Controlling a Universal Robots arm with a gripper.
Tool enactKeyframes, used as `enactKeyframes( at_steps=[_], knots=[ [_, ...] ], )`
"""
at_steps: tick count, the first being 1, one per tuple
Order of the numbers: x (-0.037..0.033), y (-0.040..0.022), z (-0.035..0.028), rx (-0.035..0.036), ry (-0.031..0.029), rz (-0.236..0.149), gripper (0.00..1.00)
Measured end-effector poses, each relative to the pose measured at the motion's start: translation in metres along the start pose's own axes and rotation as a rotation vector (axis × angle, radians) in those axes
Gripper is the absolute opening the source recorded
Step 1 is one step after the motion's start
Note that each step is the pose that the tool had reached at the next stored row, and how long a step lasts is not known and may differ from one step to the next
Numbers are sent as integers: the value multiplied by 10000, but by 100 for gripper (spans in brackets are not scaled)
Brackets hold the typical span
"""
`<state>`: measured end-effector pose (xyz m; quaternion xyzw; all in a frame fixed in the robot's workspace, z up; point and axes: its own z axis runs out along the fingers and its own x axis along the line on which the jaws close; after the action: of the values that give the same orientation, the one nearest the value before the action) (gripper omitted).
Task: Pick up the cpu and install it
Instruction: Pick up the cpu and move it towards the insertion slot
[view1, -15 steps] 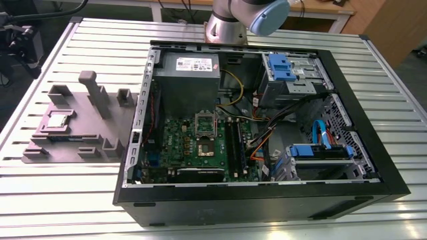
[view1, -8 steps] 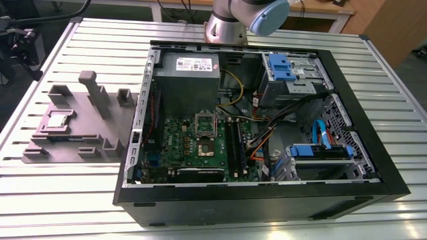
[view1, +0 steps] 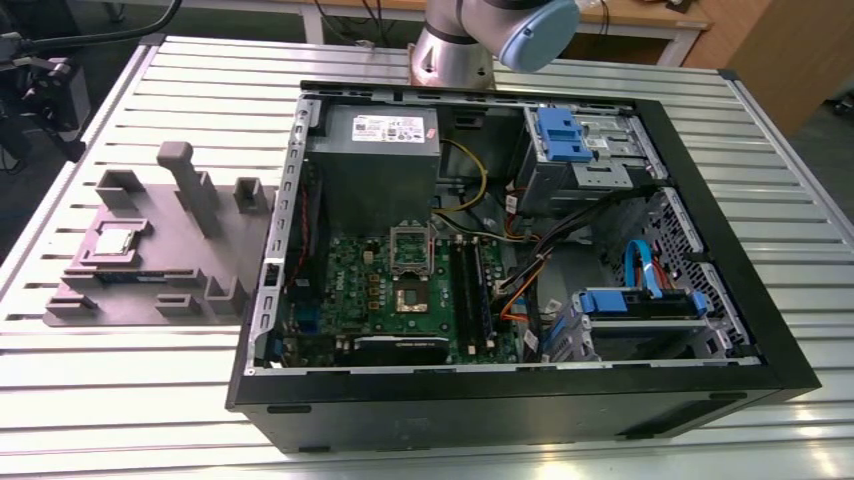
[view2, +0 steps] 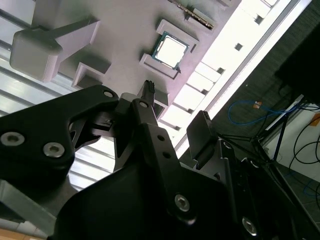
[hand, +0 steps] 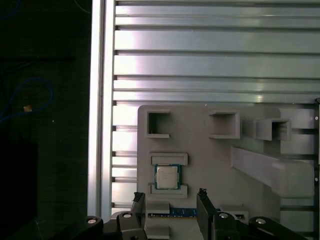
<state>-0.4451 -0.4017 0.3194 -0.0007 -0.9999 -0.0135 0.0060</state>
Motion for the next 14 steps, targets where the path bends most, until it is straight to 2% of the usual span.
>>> enactKeyframes(
  at_steps=[5,10,14],
  knots=[
    [0,0,4,-1,-2,0,53],
    [-1,-2,61,-2,-3,0,53],
    [-1,-2,70,-1,-3,0,53]
  ],
)
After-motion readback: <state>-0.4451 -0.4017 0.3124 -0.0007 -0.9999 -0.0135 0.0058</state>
